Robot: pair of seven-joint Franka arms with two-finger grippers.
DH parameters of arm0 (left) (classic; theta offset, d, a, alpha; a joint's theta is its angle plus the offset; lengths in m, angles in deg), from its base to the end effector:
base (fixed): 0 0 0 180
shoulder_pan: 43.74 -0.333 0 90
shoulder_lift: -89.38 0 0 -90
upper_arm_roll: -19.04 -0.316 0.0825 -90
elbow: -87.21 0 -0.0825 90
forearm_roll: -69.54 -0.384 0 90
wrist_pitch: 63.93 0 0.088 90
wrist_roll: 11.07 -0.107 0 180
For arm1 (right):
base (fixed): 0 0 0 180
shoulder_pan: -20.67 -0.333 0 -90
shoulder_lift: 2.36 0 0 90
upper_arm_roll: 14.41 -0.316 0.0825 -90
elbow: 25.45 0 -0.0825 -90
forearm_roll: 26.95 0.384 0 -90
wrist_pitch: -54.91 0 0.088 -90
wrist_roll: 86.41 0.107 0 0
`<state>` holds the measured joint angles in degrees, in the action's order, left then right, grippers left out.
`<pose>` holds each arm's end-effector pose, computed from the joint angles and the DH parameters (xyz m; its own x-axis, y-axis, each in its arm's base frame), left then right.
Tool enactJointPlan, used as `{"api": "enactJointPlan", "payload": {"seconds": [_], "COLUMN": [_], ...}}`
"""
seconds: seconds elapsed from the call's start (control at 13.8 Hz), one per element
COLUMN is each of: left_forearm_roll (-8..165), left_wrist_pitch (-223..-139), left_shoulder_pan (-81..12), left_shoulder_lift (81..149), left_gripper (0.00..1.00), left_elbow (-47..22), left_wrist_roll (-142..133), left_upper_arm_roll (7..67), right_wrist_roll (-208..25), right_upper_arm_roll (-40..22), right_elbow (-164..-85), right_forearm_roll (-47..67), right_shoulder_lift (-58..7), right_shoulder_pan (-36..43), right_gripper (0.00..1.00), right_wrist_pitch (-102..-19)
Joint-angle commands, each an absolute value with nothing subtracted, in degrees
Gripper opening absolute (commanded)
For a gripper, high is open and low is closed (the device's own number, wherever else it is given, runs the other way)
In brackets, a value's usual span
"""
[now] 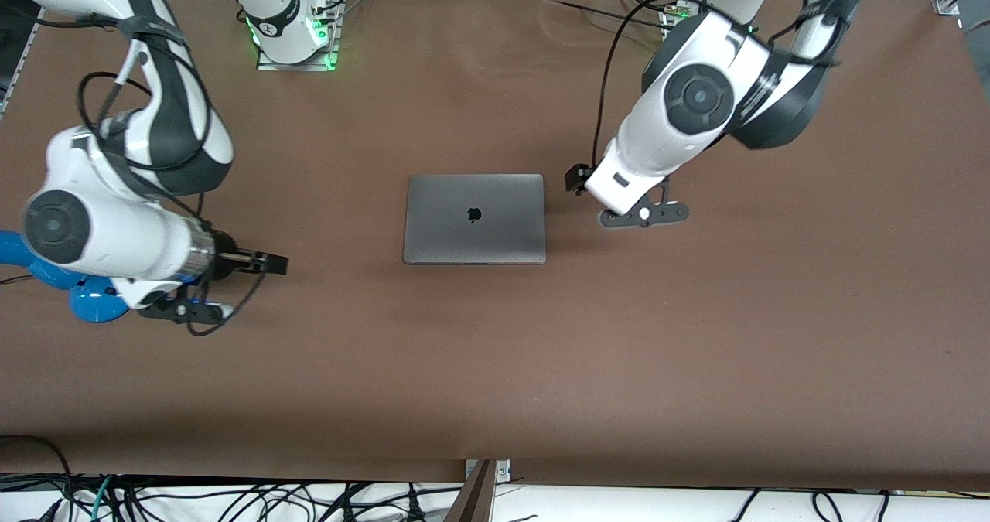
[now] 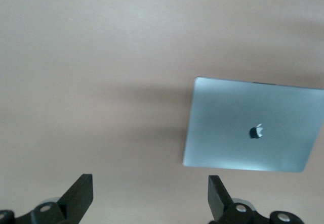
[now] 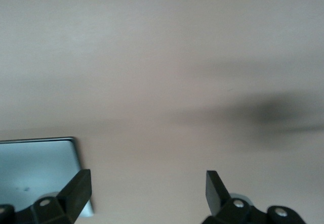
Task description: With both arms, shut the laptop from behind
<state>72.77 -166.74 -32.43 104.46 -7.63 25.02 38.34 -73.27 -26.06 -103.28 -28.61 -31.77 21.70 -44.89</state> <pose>0.5429 -0.3067 0.4552 0.9789 0.1112 -0.1713 0.1209 -0.9916 0.0470 0.6839 0.0987 0.4207 0.9897 -0.0536 -0.1328 -0.0597 -0.9973 -0.0424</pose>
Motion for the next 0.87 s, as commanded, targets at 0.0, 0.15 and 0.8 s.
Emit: {"api": "enactJointPlan", "payload": {"seconds": [0.0,0.15,0.8], "left_forearm_roll": [72.17,72.35,72.18], "left_wrist_pitch": [-167.81,-167.82,-164.31], "left_shoulder_pan": [-32.67,-32.49,-34.41], "left_shoulder_lift": [94.68,90.2,82.35], "left_gripper": [1.0,1.0,1.0], "left_elbow": [-17.36,-21.23,-23.02], "left_wrist_roll": [19.45,15.23,-6.58], "left_upper_arm_roll": [35.22,31.97,14.47], "right_wrist_roll": [-80.34,-80.7,-80.35], "right_upper_arm_roll": [-20.15,-17.94,-11.86], "right_elbow": [-106.99,-110.86,-123.34], "right_forearm_roll": [-28.45,-28.36,-28.8], "right_shoulder_lift": [-24.45,-18.56,1.85], "right_shoulder_pan": [20.77,20.32,18.83], "right_gripper": [1.0,1.0,1.0], "right_wrist_pitch": [-43.96,-44.05,-33.5]}}
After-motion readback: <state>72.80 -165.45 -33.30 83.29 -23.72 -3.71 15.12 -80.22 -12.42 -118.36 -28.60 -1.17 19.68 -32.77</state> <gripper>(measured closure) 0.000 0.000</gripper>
